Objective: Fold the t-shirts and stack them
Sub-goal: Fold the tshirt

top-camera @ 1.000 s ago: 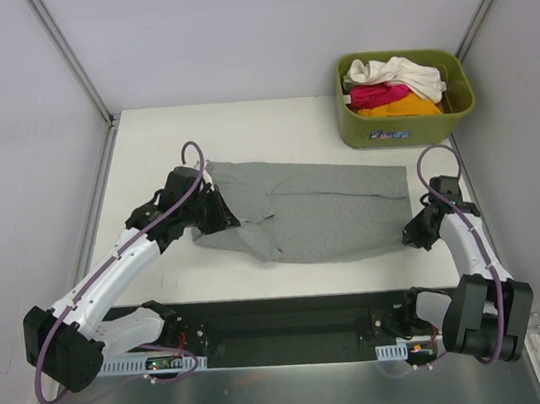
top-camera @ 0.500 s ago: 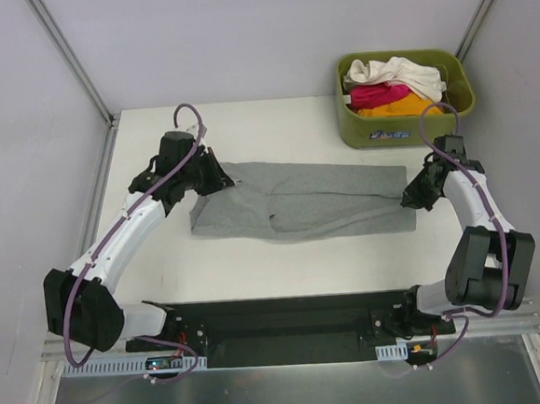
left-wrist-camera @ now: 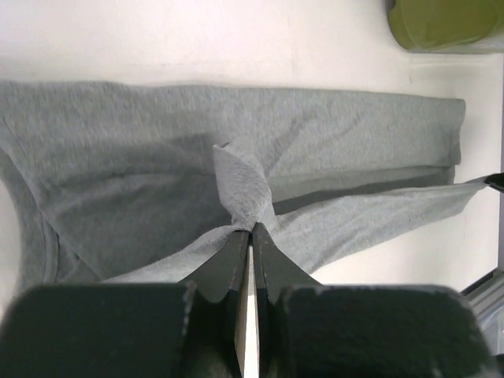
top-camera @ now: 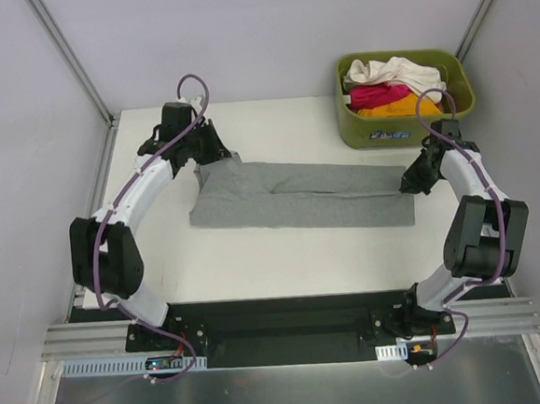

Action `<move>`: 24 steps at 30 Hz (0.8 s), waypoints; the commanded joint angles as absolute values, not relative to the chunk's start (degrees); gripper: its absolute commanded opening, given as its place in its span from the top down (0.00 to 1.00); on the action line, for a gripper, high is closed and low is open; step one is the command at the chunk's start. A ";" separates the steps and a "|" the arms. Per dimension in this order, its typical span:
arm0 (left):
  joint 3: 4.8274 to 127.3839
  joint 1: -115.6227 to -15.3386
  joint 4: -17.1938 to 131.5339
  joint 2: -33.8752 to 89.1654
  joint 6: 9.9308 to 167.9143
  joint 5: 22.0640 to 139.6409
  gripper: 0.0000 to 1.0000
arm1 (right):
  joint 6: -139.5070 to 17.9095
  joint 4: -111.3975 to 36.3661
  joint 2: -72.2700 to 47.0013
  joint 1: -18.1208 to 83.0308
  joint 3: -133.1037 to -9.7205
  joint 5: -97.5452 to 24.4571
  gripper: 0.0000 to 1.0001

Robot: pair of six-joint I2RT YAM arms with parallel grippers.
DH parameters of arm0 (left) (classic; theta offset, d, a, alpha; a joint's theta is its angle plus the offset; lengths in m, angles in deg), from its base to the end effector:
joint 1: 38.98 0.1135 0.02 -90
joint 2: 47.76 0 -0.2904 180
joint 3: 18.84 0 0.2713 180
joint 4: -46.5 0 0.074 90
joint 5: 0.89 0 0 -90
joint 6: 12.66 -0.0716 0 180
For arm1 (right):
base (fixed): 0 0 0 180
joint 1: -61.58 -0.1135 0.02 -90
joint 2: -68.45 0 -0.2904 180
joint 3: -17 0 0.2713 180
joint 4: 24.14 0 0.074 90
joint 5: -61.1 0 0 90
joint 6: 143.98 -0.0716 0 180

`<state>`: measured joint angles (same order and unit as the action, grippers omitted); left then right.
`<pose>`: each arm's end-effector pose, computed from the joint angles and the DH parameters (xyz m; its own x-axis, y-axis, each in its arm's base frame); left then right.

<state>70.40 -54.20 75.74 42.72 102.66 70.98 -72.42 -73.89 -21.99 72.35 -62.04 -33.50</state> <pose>0.3956 -0.1307 0.3260 -0.6598 -0.2417 -0.7115 0.2501 0.8222 -0.5112 0.3531 -0.0613 0.2229 -0.7694 0.4673 -0.4355 0.4128 0.8840 0.2193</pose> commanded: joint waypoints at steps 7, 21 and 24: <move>83.58 -50.23 75.79 60.50 97.03 71.00 0.56 | -72.09 -74.45 -29.46 71.60 -69.87 -30.22 0.59; 74.47 -52.07 78.26 53.67 103.61 68.81 0.01 | -62.86 -77.09 -24.71 61.67 -69.70 -21.34 0.03; 69.63 -54.61 76.77 51.91 105.46 68.90 0.01 | -61.90 -74.37 -26.11 59.74 -69.08 -24.06 0.03</move>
